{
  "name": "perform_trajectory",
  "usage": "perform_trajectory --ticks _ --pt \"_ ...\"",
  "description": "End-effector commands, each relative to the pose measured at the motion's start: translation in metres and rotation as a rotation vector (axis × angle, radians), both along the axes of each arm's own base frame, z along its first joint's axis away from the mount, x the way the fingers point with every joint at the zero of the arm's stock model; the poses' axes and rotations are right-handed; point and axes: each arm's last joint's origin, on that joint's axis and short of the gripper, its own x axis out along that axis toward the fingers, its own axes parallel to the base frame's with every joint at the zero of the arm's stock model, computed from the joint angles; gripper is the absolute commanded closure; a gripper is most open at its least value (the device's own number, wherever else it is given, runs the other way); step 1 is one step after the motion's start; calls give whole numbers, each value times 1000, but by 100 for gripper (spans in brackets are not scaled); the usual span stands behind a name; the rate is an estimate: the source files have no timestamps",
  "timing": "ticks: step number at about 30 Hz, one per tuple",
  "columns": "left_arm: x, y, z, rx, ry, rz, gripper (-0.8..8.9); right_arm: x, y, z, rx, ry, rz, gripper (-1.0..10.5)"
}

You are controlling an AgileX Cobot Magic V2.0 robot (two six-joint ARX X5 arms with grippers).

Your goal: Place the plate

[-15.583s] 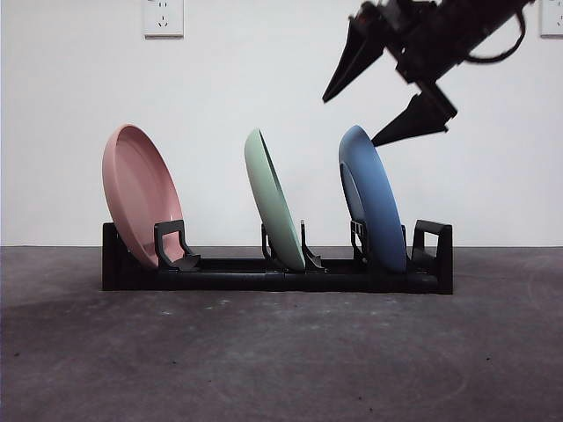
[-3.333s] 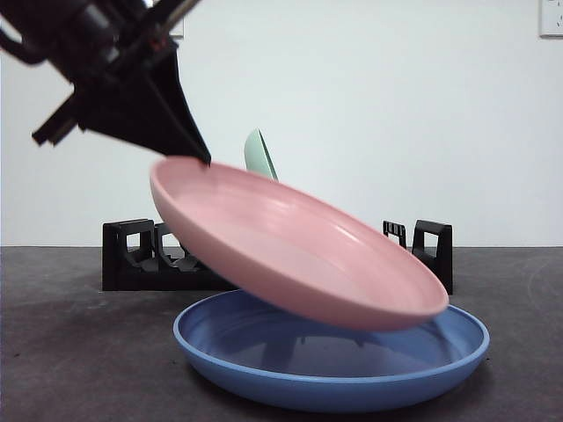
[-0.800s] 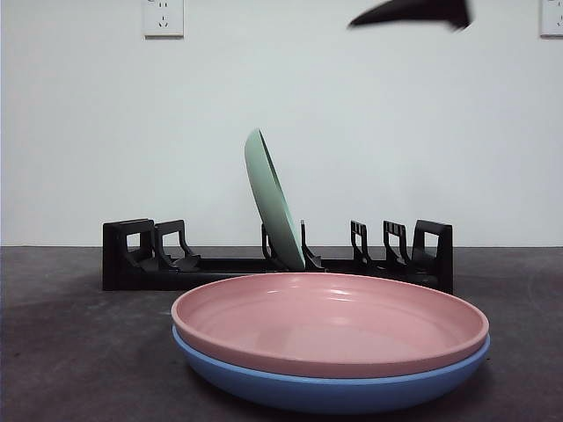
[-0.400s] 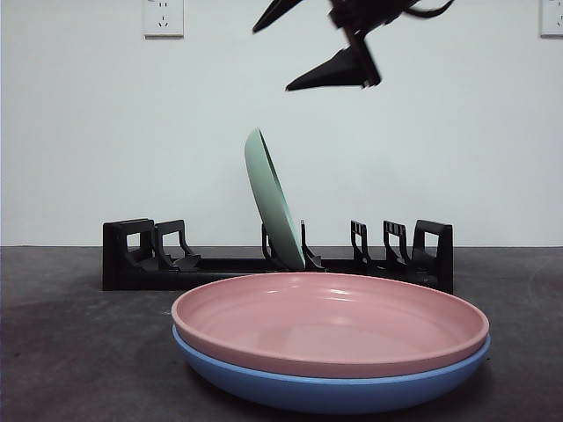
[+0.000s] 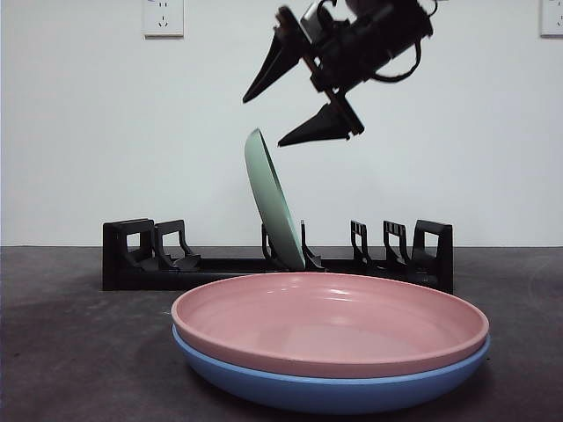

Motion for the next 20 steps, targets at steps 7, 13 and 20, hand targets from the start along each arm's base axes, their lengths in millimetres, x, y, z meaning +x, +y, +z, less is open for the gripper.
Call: perform_trajectory --ticks 7,13,20 --pt "-2 1 5 -19 -16 2 408 7 23 -14 -6 -38 33 662" --pt "-2 1 5 -19 -17 1 408 6 27 -14 -34 -52 -4 883" --pt "-2 1 5 -19 -17 1 408 5 28 -14 -25 -28 -14 937"
